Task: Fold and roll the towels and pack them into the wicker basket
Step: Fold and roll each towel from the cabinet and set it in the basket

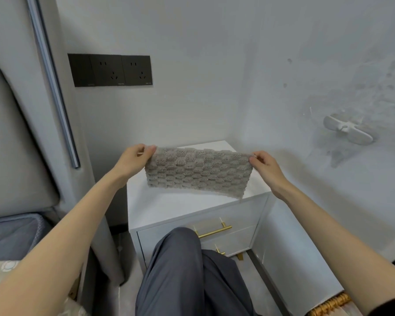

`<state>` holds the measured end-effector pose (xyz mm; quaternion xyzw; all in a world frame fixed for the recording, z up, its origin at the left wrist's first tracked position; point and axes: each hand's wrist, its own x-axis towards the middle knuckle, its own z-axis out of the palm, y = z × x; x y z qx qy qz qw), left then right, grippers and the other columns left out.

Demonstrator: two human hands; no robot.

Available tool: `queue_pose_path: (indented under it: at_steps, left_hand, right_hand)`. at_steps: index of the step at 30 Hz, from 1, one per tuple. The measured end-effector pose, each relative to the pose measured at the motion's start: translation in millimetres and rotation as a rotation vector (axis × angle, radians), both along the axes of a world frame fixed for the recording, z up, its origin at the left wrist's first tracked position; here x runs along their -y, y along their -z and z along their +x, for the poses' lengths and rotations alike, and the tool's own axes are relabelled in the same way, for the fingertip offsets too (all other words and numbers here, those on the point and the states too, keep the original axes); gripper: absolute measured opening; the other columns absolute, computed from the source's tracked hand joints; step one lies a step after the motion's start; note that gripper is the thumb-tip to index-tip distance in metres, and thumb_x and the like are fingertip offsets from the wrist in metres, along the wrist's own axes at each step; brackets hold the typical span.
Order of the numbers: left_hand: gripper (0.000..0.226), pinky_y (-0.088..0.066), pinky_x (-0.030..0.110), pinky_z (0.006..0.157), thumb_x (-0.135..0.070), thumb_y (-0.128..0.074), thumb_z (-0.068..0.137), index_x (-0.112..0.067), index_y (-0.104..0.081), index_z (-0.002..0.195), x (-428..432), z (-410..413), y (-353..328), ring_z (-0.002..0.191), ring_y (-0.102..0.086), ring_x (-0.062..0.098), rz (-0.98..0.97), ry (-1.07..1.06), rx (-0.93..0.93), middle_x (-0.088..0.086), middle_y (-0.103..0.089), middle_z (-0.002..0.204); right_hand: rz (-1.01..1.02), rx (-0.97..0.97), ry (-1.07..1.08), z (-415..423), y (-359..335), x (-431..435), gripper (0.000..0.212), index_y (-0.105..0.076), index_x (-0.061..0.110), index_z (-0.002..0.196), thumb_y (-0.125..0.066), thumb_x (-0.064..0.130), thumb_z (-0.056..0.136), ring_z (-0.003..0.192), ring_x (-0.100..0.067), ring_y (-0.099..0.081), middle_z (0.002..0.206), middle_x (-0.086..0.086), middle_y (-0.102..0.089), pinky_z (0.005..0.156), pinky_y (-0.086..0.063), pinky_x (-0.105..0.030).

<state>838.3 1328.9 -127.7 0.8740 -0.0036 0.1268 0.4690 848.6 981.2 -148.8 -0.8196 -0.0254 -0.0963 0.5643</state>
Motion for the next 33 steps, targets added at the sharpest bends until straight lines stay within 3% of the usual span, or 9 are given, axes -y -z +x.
queue_pose_path:
  at_steps: [4,7,11,16,19,25,29,31,33]
  left_hand:
    - [0.029,-0.036,0.030,0.058,-0.037,-0.044,0.099,-0.015,-0.047,0.080,11,0,0,0.067,-0.044,0.017,-0.185,-0.002,-0.036,0.003,-0.050,0.076]
    - [0.028,-0.034,0.026,0.050,-0.038,-0.043,0.100,-0.013,-0.047,0.087,17,4,7,0.062,-0.043,0.015,-0.163,-0.025,-0.085,0.003,-0.049,0.075]
    - [0.033,-0.042,0.024,0.050,-0.038,-0.044,0.098,-0.007,-0.051,0.091,14,13,33,0.063,-0.051,0.019,-0.059,-0.055,-0.227,0.006,-0.055,0.077]
    - [0.037,-0.038,0.026,0.053,-0.037,-0.045,0.098,-0.012,-0.045,0.071,14,29,73,0.057,-0.046,0.019,0.164,-0.101,-0.324,0.004,-0.053,0.068]
    - [0.034,-0.038,0.028,0.058,-0.038,-0.045,0.097,-0.016,-0.047,0.070,15,39,87,0.059,-0.049,0.018,0.241,-0.117,-0.308,0.005,-0.058,0.071]
    - [0.024,-0.045,0.031,0.078,-0.035,-0.049,0.097,-0.014,-0.061,0.099,16,57,96,0.093,-0.059,0.024,0.232,-0.153,-0.241,0.005,-0.066,0.103]
    - [0.037,-0.043,0.035,0.090,-0.029,-0.058,0.093,-0.011,-0.053,0.125,17,56,97,0.109,-0.057,0.026,0.168,-0.189,-0.225,0.010,-0.060,0.122]
    - [0.046,-0.043,0.036,0.090,-0.029,-0.061,0.091,-0.008,-0.047,0.130,16,52,96,0.110,-0.055,0.028,0.169,-0.196,-0.215,0.014,-0.053,0.128]
    - [0.051,-0.043,0.035,0.086,-0.030,-0.062,0.091,-0.006,-0.043,0.132,16,47,94,0.108,-0.055,0.029,0.158,-0.186,-0.241,0.016,-0.053,0.127]
  right_hand:
    - [0.094,0.044,0.005,2,-1,-9,0.007,-0.044,0.016,0.103,-0.038,0.019,0.102,0.076,-0.015,-0.056,0.093,-0.005,-0.059,0.063,-0.045,-0.021]
    - [0.058,0.057,0.068,9,6,-13,0.008,-0.044,0.019,0.103,-0.039,0.025,0.102,0.072,-0.020,-0.053,0.089,-0.004,-0.060,0.066,-0.041,-0.031]
    - [-0.154,-0.017,0.097,23,30,-11,0.015,-0.050,0.018,0.107,-0.042,0.028,0.100,0.078,-0.023,-0.056,0.088,-0.005,-0.061,0.068,-0.041,-0.032]
    - [-0.359,-0.181,0.108,41,59,-15,0.022,-0.053,0.016,0.113,-0.044,0.031,0.099,0.094,-0.027,-0.060,0.104,-0.009,-0.063,0.085,-0.050,-0.043]
    - [-0.396,-0.202,0.130,53,66,-18,0.021,-0.055,0.019,0.110,-0.045,0.033,0.098,0.096,-0.028,-0.060,0.103,-0.008,-0.065,0.083,-0.049,-0.042]
    - [-0.418,-0.197,0.154,74,72,-20,0.021,-0.056,0.017,0.112,-0.046,0.030,0.099,0.098,-0.029,-0.059,0.104,-0.010,-0.065,0.079,-0.045,-0.037]
    - [-0.493,-0.219,0.140,76,71,-17,0.031,-0.049,0.012,0.124,-0.047,0.029,0.097,0.104,-0.029,-0.056,0.110,-0.009,-0.061,0.086,-0.046,-0.038]
    - [-0.583,-0.245,0.151,74,70,-13,0.030,-0.050,0.008,0.109,-0.048,0.035,0.096,0.090,-0.025,-0.054,0.096,-0.008,-0.055,0.076,-0.044,-0.033]
    - [-0.656,-0.308,0.143,69,68,-9,0.036,-0.042,0.013,0.073,-0.044,0.042,0.094,0.065,-0.021,-0.046,0.072,-0.004,-0.044,0.060,-0.037,-0.029]
